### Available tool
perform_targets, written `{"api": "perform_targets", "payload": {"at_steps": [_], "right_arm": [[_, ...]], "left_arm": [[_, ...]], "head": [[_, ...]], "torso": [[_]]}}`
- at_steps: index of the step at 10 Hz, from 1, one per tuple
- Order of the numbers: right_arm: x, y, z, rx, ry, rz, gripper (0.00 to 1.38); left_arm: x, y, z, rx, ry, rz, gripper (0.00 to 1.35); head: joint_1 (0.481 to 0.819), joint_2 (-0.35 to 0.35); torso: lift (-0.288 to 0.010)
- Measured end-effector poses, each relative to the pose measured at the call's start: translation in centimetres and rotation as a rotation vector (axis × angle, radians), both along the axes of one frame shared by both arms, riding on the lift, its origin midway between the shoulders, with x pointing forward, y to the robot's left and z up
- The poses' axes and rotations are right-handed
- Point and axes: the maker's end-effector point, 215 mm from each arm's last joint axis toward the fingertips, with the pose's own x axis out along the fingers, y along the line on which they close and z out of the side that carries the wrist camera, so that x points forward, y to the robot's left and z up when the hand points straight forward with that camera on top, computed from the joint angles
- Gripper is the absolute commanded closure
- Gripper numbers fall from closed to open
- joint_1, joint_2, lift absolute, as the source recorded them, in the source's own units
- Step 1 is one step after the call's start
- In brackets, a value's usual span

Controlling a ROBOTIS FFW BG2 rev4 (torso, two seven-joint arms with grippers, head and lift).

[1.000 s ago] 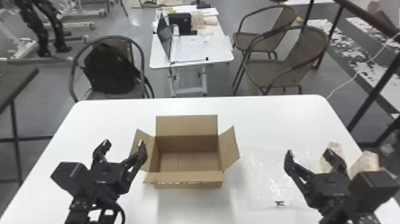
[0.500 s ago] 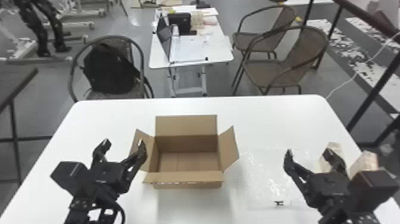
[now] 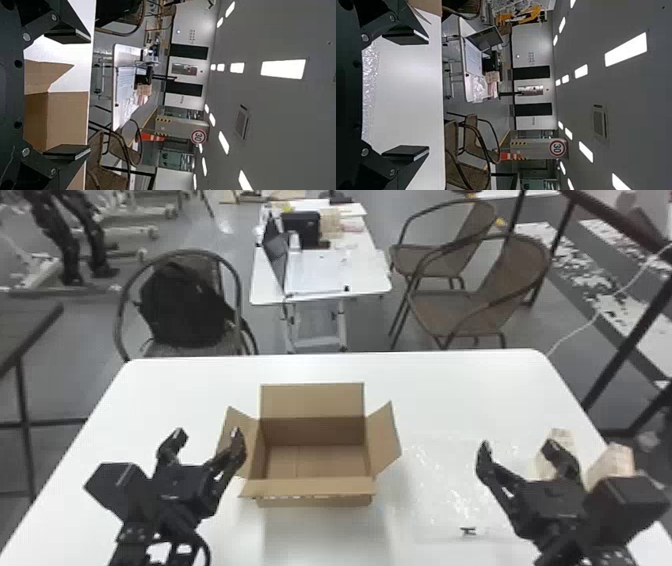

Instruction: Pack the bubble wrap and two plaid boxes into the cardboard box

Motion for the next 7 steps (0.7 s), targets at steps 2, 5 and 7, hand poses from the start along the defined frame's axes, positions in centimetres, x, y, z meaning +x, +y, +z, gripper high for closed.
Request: {"api": "perform_targets", "payload": {"at_steps": [2,5,7], "right_arm": [[0.0,0.0,-0.1,0.002,0.003,0.001,0.31],[0.0,0.3,-0.3,0.006,0.005,0.005,0.31],[0.1,0.5,-0.2,0.007,0.001,0.018,0.31]], "left_arm": [[0.4,0.6,-1.6,-0.089,0.033,-0.002,0.31],[1.5,0.9,-5.0,-0.197,0.139,-0.042,0.31],[2.0,0.4,-7.2,-0.277,0.194,-0.094,0.31]], "head": [[0.695,0.069],[0.695,0.076],[0.695,0.071]], "torso": [[-0.040],[-0.040],[-0.040]]}}
